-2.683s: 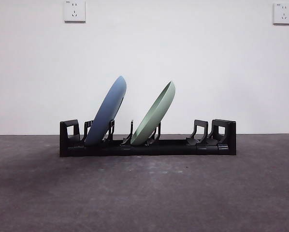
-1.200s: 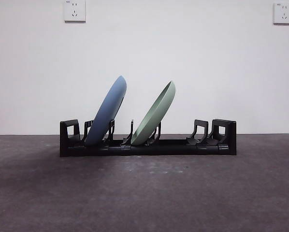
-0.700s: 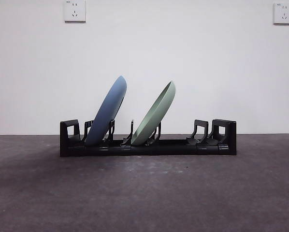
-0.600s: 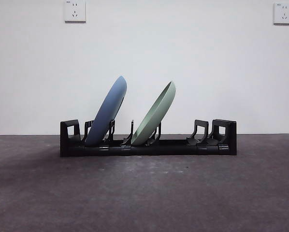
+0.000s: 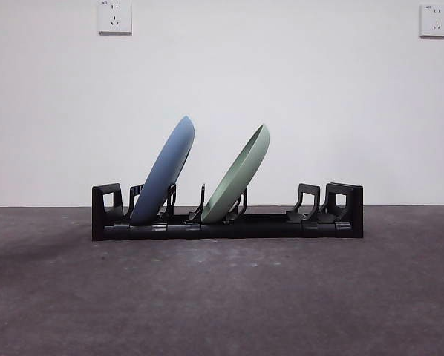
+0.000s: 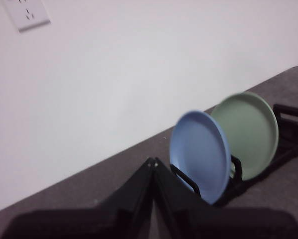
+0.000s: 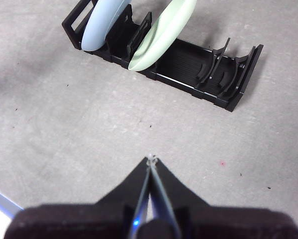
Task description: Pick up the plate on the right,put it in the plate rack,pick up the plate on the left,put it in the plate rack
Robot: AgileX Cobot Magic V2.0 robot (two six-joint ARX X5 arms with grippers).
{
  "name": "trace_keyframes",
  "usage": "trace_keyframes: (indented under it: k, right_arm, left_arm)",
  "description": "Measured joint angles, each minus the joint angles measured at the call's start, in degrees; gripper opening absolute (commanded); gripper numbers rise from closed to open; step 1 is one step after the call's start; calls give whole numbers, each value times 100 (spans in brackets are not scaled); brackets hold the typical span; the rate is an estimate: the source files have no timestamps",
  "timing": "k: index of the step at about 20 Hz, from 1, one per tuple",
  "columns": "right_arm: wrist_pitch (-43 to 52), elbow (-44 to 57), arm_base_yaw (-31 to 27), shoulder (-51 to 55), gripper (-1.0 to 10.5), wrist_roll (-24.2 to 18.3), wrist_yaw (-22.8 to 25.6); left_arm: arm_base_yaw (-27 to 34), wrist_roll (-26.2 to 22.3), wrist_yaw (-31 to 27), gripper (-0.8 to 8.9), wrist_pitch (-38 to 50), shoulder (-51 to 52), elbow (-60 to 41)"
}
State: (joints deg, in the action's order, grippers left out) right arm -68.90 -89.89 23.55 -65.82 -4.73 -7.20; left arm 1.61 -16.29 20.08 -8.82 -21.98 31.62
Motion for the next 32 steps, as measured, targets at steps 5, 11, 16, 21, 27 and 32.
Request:
trace_keyframes:
  k: [5,11,16,21,27,32]
  right_arm:
    - [0,0,0,0,1,0,0]
    - [0,0,0,0,1,0,0]
    - [0,0,0,0,2,0,15]
    - [0,0,0,0,1,0,15]
    - [0,0,0,0,1,0,15]
    - [0,0,0,0,1,0,17]
  left_arm:
    - [0,365,-142,-4,708,1001,-1840]
    - [7,702,-258,-4,721,1847,-2927]
    - [7,804,-260,-3,138,2162,-3058]
    - [11,1106,-192,-3,-33,2153,-3058]
    - [11,1172,-195,-3,-33,2022,-3058]
    - [11,1187,-195,-4,-33,1888,-3058]
